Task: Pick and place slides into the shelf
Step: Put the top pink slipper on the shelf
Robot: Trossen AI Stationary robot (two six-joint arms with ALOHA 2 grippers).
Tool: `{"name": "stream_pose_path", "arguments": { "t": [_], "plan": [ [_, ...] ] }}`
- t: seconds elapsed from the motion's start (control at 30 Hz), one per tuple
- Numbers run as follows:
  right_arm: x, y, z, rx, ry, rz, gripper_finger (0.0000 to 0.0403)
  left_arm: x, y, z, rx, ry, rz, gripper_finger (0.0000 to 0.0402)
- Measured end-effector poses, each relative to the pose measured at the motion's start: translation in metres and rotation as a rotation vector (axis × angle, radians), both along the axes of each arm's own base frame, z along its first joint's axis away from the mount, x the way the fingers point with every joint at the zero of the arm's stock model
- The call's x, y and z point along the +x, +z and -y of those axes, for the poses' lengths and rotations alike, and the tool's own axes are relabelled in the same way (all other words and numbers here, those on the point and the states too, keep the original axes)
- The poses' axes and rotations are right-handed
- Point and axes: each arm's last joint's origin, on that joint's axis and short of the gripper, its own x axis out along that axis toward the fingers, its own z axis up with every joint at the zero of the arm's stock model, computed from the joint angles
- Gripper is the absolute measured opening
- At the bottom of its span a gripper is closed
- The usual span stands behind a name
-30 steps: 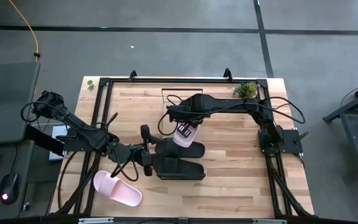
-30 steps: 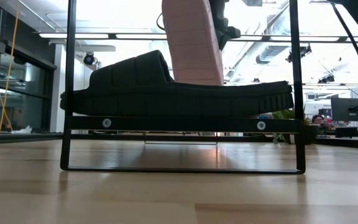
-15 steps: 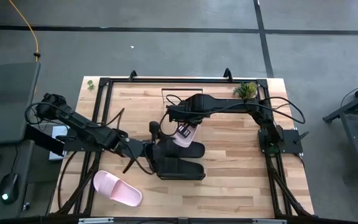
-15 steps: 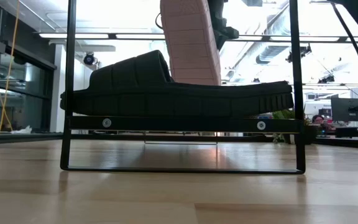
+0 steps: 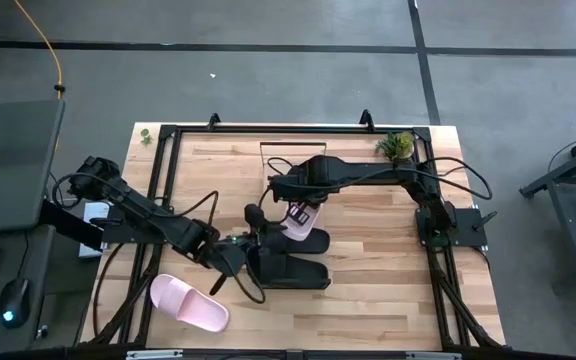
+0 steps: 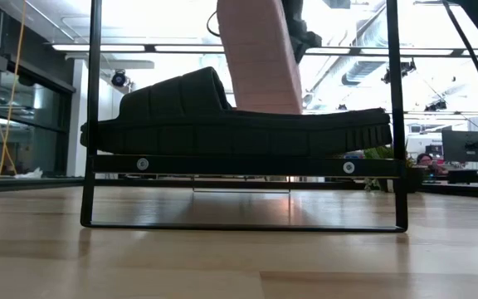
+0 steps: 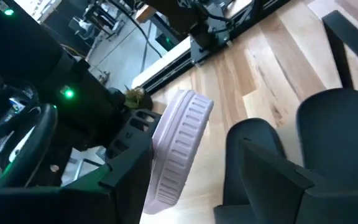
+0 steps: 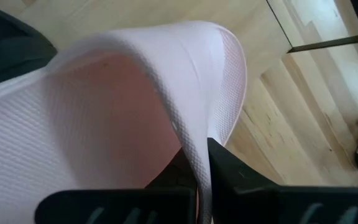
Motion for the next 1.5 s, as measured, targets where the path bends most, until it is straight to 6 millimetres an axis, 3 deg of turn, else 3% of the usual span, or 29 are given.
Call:
{"name": "stream_pose_path", "arguments": {
  "t": [1.17, 1.5],
  "plan": [
    [-0.002, 0.001, -0.028, -0.018, 0.127, -0.014, 0.0, -0.003, 0.001, 0.008, 0.018, -0.027, -0.006, 0.0223],
    [-0.001, 0.001, -0.027, -0.064, 0.134, -0.006, 0.0, -0.001, 0.004, 0.009, -0.062, -0.036, 0.057, 0.0223]
  ]
}}
